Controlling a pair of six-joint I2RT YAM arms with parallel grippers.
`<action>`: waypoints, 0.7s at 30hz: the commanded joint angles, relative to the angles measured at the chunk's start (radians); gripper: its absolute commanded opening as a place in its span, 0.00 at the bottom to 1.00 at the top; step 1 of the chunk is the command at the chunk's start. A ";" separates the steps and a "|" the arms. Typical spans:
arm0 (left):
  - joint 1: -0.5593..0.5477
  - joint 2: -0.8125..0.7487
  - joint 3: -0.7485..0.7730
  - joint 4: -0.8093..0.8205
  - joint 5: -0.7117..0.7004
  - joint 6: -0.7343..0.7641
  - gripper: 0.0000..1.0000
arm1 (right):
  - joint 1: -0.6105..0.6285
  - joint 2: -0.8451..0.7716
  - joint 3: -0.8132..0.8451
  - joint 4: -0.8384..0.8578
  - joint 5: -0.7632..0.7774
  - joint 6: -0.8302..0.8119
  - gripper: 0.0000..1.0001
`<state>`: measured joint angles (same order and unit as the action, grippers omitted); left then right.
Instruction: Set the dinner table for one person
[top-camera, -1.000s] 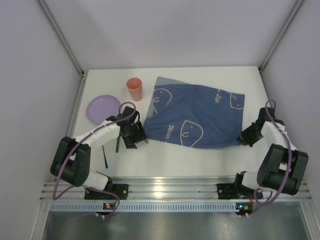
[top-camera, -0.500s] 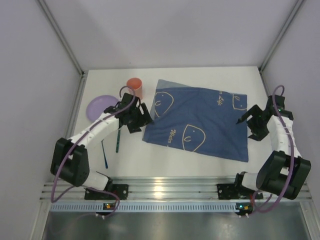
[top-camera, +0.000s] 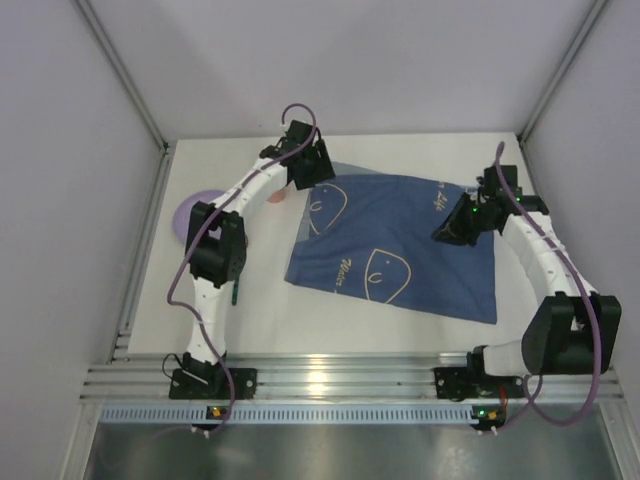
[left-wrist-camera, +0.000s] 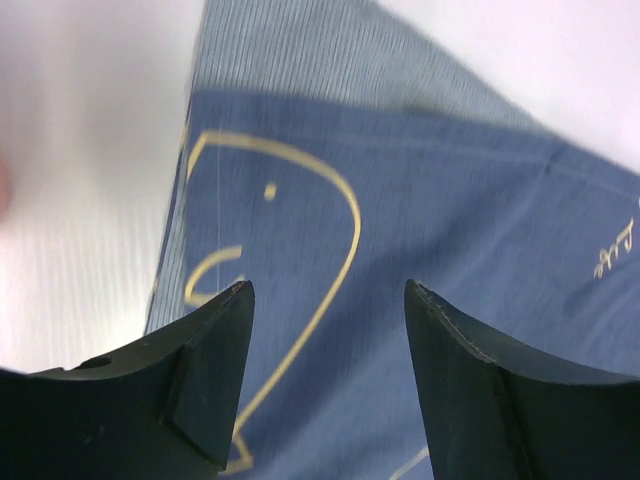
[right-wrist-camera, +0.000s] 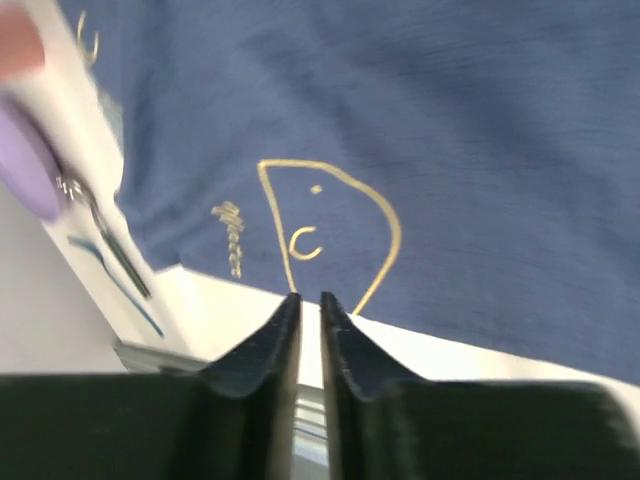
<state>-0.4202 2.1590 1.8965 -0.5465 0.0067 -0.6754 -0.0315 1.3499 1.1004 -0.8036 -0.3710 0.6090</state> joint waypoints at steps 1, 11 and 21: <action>0.024 0.129 0.179 -0.015 -0.054 0.054 0.67 | 0.125 0.060 0.044 0.037 -0.037 0.002 0.10; 0.110 0.323 0.352 0.063 -0.022 0.022 0.56 | 0.142 0.198 0.027 0.027 -0.009 -0.051 0.00; 0.135 0.398 0.345 0.184 0.150 -0.003 0.47 | 0.148 0.328 0.108 -0.005 0.009 -0.103 0.00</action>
<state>-0.2775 2.5340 2.2108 -0.4507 0.0807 -0.6598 0.1093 1.6657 1.1408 -0.7906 -0.3786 0.5430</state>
